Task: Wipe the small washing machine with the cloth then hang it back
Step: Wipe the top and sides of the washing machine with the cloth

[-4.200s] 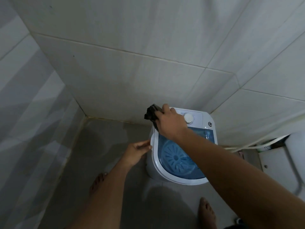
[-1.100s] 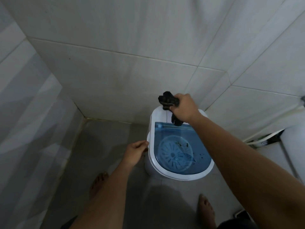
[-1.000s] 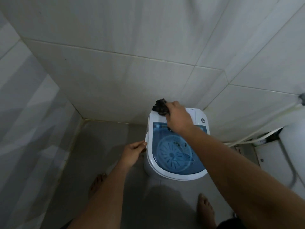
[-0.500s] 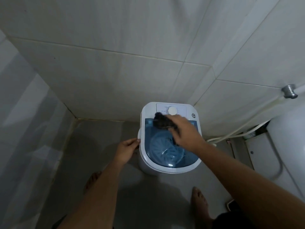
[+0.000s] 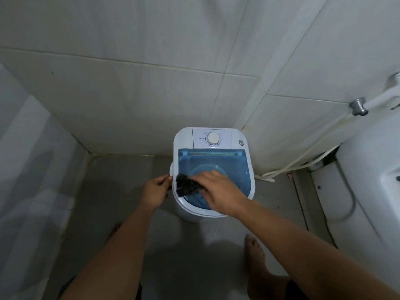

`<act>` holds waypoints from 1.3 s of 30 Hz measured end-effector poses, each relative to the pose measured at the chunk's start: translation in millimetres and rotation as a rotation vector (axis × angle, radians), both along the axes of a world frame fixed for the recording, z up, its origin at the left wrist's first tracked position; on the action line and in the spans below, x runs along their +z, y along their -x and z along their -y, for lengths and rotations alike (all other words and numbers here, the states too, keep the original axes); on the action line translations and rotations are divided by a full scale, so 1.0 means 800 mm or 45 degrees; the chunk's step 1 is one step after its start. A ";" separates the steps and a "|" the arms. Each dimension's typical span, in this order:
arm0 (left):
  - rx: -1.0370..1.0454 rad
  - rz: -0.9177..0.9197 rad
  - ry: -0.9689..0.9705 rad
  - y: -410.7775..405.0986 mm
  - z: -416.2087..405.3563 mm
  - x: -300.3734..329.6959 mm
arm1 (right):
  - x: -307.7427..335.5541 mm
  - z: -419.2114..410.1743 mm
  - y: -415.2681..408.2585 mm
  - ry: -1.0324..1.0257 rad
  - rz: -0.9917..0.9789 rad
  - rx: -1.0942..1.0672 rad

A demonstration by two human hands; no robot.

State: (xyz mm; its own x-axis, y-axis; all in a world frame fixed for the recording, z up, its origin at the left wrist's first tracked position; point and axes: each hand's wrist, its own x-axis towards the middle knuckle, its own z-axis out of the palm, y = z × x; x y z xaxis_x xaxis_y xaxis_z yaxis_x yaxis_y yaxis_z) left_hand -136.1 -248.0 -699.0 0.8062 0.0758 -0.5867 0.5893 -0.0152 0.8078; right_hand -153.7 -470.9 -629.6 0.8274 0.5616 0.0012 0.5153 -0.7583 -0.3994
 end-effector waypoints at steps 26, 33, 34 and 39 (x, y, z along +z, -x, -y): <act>-0.015 0.019 -0.050 0.005 0.002 0.008 | -0.025 0.119 0.038 -0.119 0.117 -1.044; -0.011 -0.012 -0.049 0.003 0.002 0.007 | -0.037 0.032 0.114 -0.026 0.110 -0.466; -0.013 -0.010 -0.052 0.004 0.001 0.006 | -0.034 0.024 0.115 -0.059 0.078 -0.313; 0.002 -0.039 -0.034 0.003 0.003 0.009 | -0.007 0.050 0.076 -0.190 0.125 -0.475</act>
